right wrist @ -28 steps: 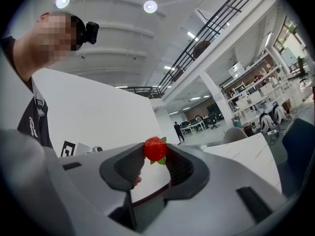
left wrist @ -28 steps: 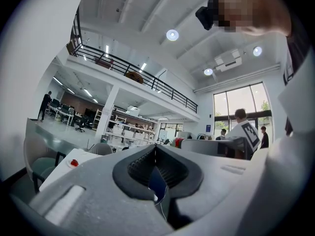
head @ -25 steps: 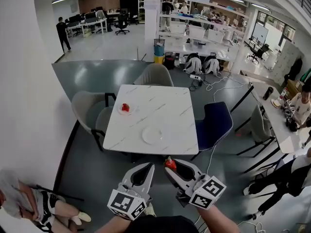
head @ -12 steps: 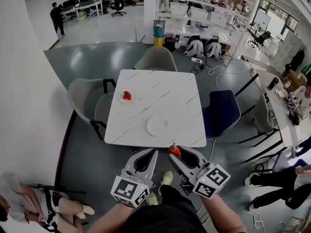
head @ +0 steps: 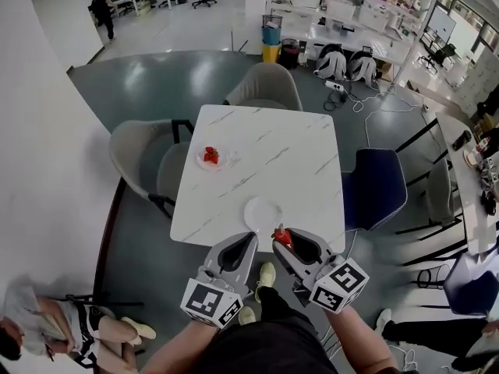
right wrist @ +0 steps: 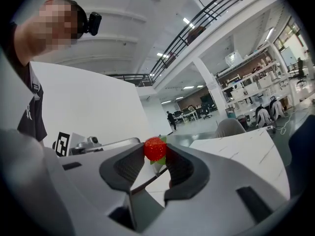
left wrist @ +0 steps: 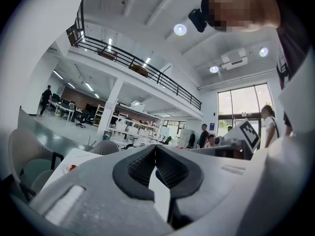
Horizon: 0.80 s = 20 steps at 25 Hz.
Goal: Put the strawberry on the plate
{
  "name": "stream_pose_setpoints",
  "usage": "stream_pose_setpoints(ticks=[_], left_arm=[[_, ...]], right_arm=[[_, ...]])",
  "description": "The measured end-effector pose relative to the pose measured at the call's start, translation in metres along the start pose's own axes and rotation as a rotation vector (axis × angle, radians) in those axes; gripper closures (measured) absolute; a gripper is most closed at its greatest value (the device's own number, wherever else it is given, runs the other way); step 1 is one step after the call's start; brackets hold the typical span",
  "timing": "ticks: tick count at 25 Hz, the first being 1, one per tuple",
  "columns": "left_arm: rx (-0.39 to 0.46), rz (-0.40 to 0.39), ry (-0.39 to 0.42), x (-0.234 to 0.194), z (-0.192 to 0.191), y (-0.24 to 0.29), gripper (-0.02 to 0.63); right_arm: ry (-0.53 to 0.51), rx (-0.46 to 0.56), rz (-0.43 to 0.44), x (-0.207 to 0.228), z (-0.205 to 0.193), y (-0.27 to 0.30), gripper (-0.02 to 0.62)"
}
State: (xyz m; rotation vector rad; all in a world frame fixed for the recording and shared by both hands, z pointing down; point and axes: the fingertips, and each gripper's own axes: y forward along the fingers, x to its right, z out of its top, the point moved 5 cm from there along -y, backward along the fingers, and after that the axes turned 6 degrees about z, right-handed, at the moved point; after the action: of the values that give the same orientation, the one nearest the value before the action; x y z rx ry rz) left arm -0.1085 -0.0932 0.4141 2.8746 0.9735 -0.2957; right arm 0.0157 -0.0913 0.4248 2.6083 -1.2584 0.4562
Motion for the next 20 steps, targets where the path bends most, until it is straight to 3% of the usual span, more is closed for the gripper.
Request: stream_pose_setpoints(ticks=[10,20], left_arm=[[-0.042,0.06,-0.017,-0.049,-0.021,0.089,0.597],[-0.132,0.1,-0.021,-0.089,-0.064,0.123,0.597]], right_arm=[[-0.023,-0.199,-0.008,0.115,-0.029,0.051,0.457],[-0.054,-0.423,-0.044,0.17,-0.103,0.086,0.457]])
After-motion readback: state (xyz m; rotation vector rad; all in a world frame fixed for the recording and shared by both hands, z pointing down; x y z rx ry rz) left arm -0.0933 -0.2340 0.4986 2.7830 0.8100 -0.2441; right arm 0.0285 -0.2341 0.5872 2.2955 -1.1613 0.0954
